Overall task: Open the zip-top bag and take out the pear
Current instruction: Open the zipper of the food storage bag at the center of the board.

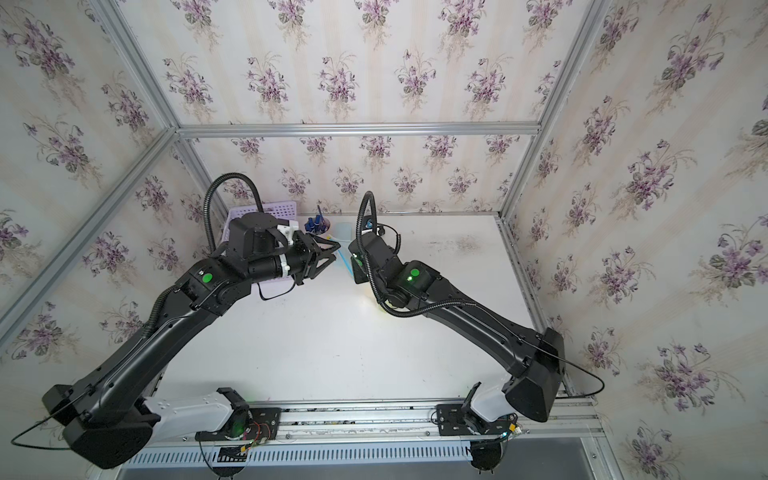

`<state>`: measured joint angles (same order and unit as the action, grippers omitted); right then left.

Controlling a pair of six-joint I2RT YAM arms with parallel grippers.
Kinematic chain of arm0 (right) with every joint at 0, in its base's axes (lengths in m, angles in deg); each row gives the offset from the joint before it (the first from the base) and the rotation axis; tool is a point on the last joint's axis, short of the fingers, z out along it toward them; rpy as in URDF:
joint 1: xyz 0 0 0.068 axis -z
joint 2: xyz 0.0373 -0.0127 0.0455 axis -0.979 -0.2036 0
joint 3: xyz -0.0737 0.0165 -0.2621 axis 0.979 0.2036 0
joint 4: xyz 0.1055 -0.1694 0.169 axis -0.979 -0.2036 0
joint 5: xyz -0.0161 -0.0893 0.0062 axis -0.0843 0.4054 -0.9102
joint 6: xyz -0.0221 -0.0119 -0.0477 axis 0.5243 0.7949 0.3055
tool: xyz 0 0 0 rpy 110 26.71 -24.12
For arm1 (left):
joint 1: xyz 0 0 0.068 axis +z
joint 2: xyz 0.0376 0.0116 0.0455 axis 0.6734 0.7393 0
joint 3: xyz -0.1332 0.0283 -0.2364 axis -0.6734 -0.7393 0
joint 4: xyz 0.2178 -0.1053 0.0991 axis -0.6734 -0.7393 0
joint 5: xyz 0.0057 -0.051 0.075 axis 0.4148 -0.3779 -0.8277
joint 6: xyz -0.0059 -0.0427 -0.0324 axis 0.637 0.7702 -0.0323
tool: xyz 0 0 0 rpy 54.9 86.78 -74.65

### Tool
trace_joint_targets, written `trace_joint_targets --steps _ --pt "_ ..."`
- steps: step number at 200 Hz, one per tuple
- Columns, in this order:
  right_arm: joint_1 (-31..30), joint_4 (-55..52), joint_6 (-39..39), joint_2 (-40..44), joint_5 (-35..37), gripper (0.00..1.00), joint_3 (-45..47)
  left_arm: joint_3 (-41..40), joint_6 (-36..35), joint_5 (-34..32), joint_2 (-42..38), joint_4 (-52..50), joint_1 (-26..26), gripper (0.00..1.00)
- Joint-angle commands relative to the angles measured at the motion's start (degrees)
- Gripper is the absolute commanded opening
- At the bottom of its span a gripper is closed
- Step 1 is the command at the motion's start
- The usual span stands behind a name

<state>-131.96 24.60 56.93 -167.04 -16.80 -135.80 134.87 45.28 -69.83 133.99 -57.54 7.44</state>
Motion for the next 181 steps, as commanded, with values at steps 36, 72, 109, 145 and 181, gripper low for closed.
trace_joint_targets --steps 36,72,109,145,181 --pt "-0.69 8.61 -5.71 1.33 -8.46 0.00 5.90 -10.89 6.63 -9.16 -4.60 4.58 -5.23 0.29" --pt "-0.69 10.73 -7.64 4.05 -9.78 0.00 10.28 -11.17 7.62 -11.32 -1.74 4.53 -5.41 0.24" --pt "-0.68 11.05 -9.50 6.63 -9.77 0.00 12.81 -9.80 8.20 -12.43 1.72 3.25 -5.66 0.15" --pt "-1.01 12.31 -10.92 8.29 -10.94 0.00 14.71 -9.08 8.01 -13.11 5.03 3.56 -5.96 0.12" --pt "-1.11 13.91 -12.12 9.37 -12.96 0.00 15.90 -7.99 7.92 -12.94 9.96 3.00 -5.97 0.11"
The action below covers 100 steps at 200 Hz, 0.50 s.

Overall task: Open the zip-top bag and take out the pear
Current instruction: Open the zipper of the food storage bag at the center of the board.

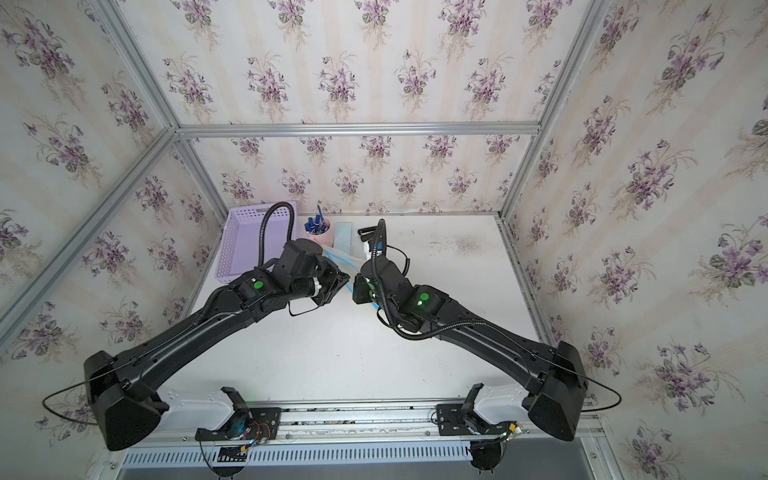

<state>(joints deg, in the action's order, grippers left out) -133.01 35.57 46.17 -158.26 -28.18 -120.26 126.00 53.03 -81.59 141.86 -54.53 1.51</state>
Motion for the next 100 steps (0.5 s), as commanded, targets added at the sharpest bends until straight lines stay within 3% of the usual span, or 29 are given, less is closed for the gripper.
trace_joint_targets --steps 1,22,45,64,100 --pt "-0.07 2.94 -1.46 0.59 -1.73 0.00 0.38 0.92 0.11 -1.25 2.19 -0.11 -0.05 0.11" --pt "-0.17 3.34 -2.41 0.69 -3.57 0.00 0.38 2.57 -0.72 -2.29 5.95 -2.10 0.02 0.14" --pt "-0.14 3.03 -3.73 1.25 -4.98 0.00 0.79 3.72 -1.38 -2.62 8.84 -2.92 0.02 0.24" --pt "-0.16 3.28 -4.91 2.19 -5.21 0.00 1.48 3.46 -1.10 -2.02 11.11 -2.69 -0.02 0.44" --pt "0.08 3.63 -7.19 2.75 -6.91 0.00 2.92 1.24 0.93 -0.27 15.56 3.15 0.02 0.64"
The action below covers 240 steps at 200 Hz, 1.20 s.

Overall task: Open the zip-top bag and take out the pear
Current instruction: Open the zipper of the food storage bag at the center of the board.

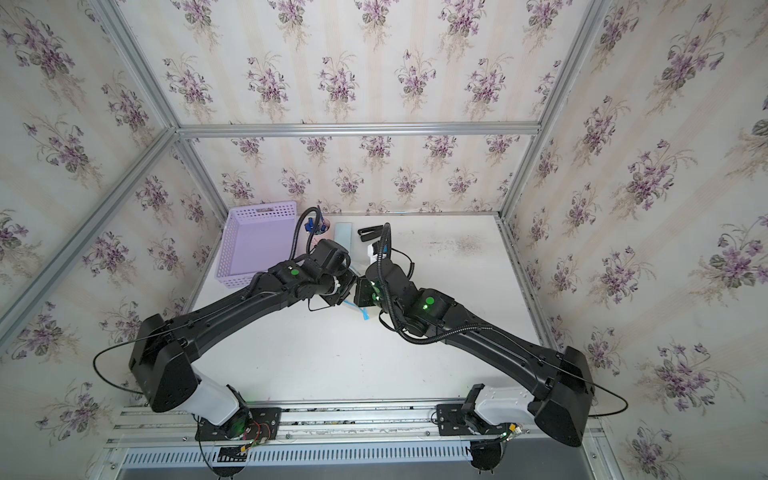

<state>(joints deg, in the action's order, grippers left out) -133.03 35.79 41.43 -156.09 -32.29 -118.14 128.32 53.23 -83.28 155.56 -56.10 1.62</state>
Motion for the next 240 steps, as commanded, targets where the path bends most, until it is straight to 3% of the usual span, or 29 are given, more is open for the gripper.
trace_joint_targets --steps 1,60,106,164,202,240 --pt "0.15 3.47 -2.53 0.66 -2.88 0.00 0.90 -1.13 0.78 1.41 1.99 4.84 -0.13 0.65" --pt "6.27 3.59 -4.49 2.54 -10.28 0.00 4.34 1.40 -2.25 2.76 10.97 10.19 0.10 0.85" --pt "7.63 3.96 -5.12 1.79 -12.28 0.00 5.63 7.73 -4.73 4.05 16.94 4.04 1.07 0.87" --pt "7.99 2.90 -6.02 5.86 -12.93 0.00 8.70 3.05 -4.05 5.14 7.79 4.79 2.84 0.87" --pt "8.22 1.29 -4.91 7.32 -17.85 0.00 8.53 6.98 -4.48 8.55 10.43 4.04 2.46 0.87" --pt "8.47 -1.51 -3.94 4.71 -22.26 0.00 5.82 7.58 -4.34 8.35 7.06 2.27 2.48 0.85"
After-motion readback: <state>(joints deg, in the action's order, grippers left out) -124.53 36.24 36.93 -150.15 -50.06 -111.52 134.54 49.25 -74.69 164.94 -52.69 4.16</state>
